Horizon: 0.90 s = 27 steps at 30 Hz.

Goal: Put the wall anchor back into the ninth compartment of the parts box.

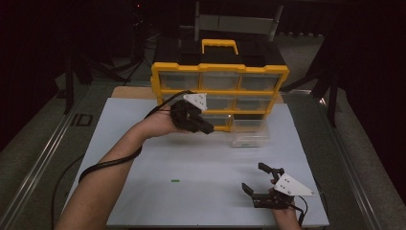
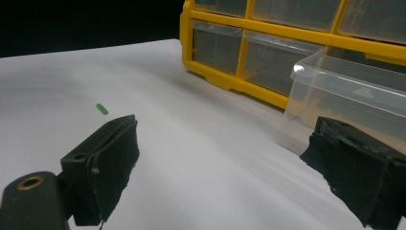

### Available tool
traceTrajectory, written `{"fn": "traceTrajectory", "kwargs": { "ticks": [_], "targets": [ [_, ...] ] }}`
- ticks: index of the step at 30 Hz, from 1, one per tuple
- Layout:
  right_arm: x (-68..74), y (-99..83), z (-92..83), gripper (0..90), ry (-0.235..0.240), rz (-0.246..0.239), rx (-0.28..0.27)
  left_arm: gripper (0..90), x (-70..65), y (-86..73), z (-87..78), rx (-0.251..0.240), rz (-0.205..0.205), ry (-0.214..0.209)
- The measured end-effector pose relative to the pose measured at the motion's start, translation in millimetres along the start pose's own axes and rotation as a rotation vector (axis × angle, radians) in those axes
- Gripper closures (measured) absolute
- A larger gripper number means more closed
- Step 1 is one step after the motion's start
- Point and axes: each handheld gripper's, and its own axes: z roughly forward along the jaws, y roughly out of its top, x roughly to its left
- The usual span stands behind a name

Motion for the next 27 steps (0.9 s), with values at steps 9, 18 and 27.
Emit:
{"fn": "traceTrajectory", "kwargs": {
  "ticks": [9, 18, 27],
  "targets": [
    [0.0, 0.3, -0.5, 9.8, 0.000, 0.000, -0.003, 85.3, 7.3, 23.3, 6.7, -0.039, 0.012, -0.012],
    [-0.7, 0.1, -0.7, 9.8, 0.003, 0.002, -0.003, 85.3, 14.0, 41.3, 16.7, -0.075, 0.013, -0.009],
    [-0.6, 0.0, -0.7, 9.7, 0.003, 0.006, -0.001, 85.3, 23.3, 56.8, 38.4, -0.088, 0.003, -0.022]
  ]
}}
